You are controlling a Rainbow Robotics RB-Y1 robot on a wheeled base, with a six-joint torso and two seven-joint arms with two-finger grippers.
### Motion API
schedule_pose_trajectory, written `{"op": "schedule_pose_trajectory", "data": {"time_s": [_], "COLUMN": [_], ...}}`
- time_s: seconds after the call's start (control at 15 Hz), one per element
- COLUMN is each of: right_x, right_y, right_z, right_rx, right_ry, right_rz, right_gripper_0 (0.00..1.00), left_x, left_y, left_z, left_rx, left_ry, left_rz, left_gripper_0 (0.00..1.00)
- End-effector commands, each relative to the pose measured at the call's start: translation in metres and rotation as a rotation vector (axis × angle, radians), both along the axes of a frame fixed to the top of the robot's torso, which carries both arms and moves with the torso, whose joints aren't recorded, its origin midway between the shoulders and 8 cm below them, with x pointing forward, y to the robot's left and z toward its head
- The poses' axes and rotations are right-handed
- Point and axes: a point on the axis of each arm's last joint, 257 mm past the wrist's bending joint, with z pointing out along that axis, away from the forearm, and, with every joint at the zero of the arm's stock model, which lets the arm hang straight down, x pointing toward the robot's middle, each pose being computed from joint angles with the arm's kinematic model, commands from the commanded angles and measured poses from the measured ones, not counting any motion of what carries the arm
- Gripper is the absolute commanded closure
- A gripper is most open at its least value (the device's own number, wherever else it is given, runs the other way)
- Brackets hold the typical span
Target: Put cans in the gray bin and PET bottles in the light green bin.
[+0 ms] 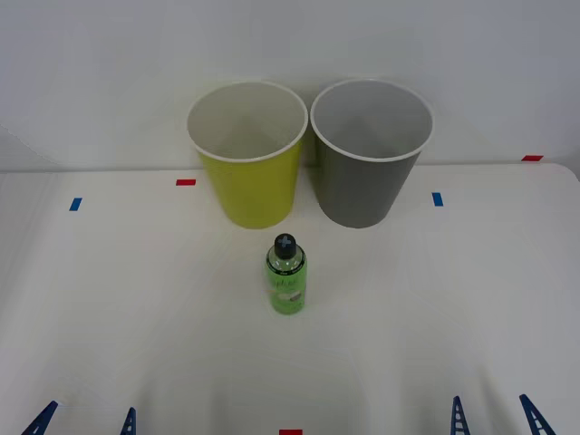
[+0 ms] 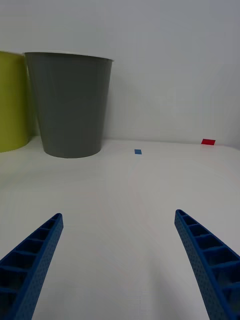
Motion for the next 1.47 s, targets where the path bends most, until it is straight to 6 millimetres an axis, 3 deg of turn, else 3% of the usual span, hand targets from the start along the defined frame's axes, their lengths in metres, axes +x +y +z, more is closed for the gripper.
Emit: {"op": "schedule_pose_trajectory", "data": {"time_s": [0.07,1.07,1.13,1.33,1.47], "right_x": [0.000,0.000,0.000,0.000,0.000], "right_y": [0.000,0.000,0.000,0.000,0.000], "right_z": [0.000,0.000,0.000,0.000,0.000], "right_rx": [0.000,0.000,0.000,0.000,0.000], "right_ry": [0.000,0.000,0.000,0.000,0.000], "right_rz": [0.000,0.000,0.000,0.000,0.000], "right_gripper_0": [0.23,0.23,0.23,0.23,0.23], "left_x": [0.000,0.000,0.001,-0.003,0.008], "left_y": [0.000,0.000,-0.004,-0.012,-0.020], "left_z": [0.000,0.000,-0.009,0.012,0.019], "left_rx": [0.000,0.000,-0.003,0.008,0.025], "left_ry": [0.000,0.000,0.015,-0.063,-0.090], "left_rz": [0.000,0.000,-0.010,-0.076,-0.154], "left_gripper_0": [0.00,0.00,0.00,0.00,0.00]}}
